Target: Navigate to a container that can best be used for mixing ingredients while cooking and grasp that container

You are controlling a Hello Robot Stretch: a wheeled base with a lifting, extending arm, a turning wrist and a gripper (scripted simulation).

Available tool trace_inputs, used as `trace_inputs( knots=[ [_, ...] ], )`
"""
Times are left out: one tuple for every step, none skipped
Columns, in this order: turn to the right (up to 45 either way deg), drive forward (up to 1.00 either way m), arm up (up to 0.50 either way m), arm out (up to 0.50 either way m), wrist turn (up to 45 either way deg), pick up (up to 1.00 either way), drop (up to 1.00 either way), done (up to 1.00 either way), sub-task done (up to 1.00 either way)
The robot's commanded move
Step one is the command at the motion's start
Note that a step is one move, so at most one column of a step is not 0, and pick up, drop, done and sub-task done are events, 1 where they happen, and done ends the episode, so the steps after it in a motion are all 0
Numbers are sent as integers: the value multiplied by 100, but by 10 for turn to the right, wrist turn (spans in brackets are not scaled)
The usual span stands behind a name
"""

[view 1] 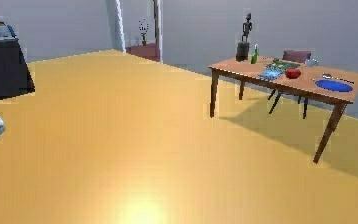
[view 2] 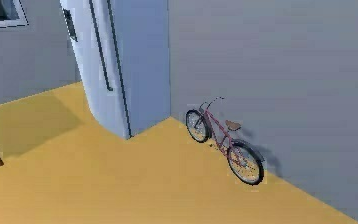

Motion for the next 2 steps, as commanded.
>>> trace_inputs(
  knots=[
    [-120, 0, 0, 0, 0, 0, 0, 0, 0],
    [0, 100, 0, 0, 0, 0, 0, 0, 0]
  ],
)
